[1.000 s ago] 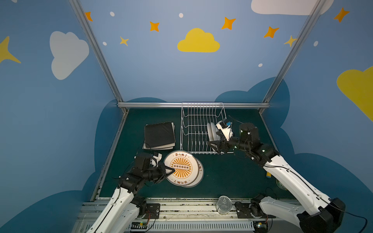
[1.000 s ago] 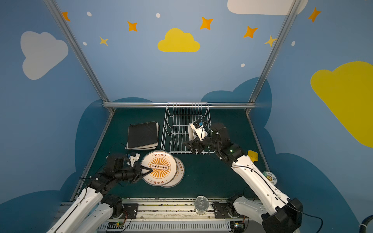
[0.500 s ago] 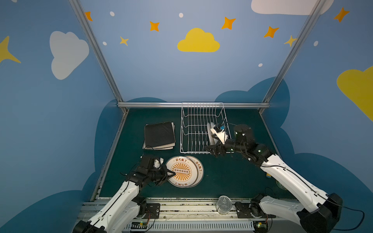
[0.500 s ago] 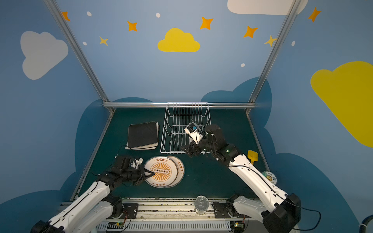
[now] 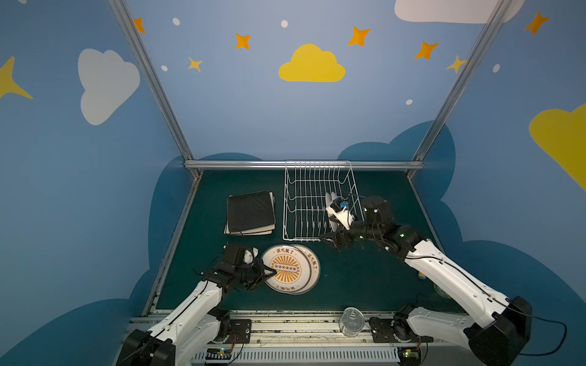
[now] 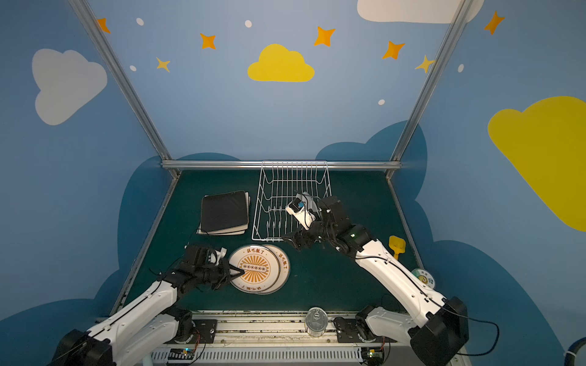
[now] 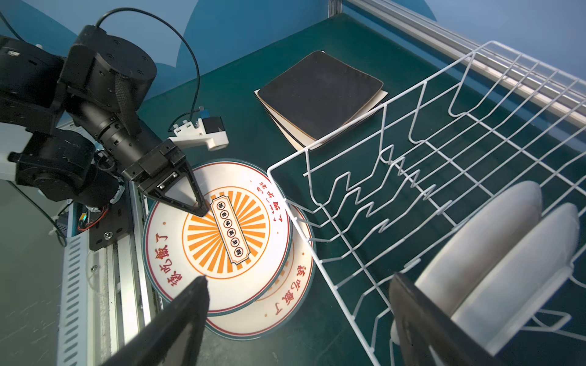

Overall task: Unload the plates from the dish rack
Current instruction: 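Press the plate flat onto the stack with left gripper while right moves to rack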

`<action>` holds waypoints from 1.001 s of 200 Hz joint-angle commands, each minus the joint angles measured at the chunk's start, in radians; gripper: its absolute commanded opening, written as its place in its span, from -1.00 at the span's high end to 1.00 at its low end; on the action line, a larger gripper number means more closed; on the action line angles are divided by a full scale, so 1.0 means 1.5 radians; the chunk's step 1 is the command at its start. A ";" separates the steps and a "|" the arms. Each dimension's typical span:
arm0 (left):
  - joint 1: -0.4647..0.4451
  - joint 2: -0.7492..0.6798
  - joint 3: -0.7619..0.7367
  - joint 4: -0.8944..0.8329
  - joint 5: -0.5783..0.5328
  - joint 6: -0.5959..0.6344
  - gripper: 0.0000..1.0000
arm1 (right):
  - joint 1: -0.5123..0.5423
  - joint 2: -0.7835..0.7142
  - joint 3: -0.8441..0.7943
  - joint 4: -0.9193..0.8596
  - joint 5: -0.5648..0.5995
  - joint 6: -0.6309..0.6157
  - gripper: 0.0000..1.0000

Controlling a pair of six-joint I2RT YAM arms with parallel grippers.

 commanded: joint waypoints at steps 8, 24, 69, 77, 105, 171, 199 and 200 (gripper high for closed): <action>-0.001 0.027 -0.005 0.069 0.008 -0.003 0.83 | 0.007 0.003 -0.006 -0.014 0.001 -0.014 -0.77; -0.004 0.044 -0.004 0.084 0.008 -0.002 0.83 | 0.009 0.003 -0.009 -0.015 0.016 -0.017 -0.78; -0.013 0.089 0.012 0.093 0.014 0.010 0.78 | 0.012 0.005 -0.008 -0.011 0.027 -0.013 -0.77; -0.016 0.097 0.011 0.099 0.016 0.010 0.75 | 0.012 0.006 -0.008 -0.009 0.029 -0.013 -0.77; -0.025 0.123 0.023 0.100 0.017 0.016 0.62 | 0.013 0.013 -0.002 -0.008 0.030 -0.014 -0.77; -0.047 0.137 0.043 0.060 -0.009 0.023 0.11 | 0.015 0.017 0.005 -0.020 0.039 -0.019 -0.77; -0.060 0.129 0.058 0.028 -0.033 0.035 -0.18 | 0.016 0.021 0.016 -0.028 0.039 -0.017 -0.77; -0.060 0.129 0.058 0.026 -0.034 0.035 -0.19 | 0.016 0.021 0.016 -0.028 0.040 -0.017 -0.77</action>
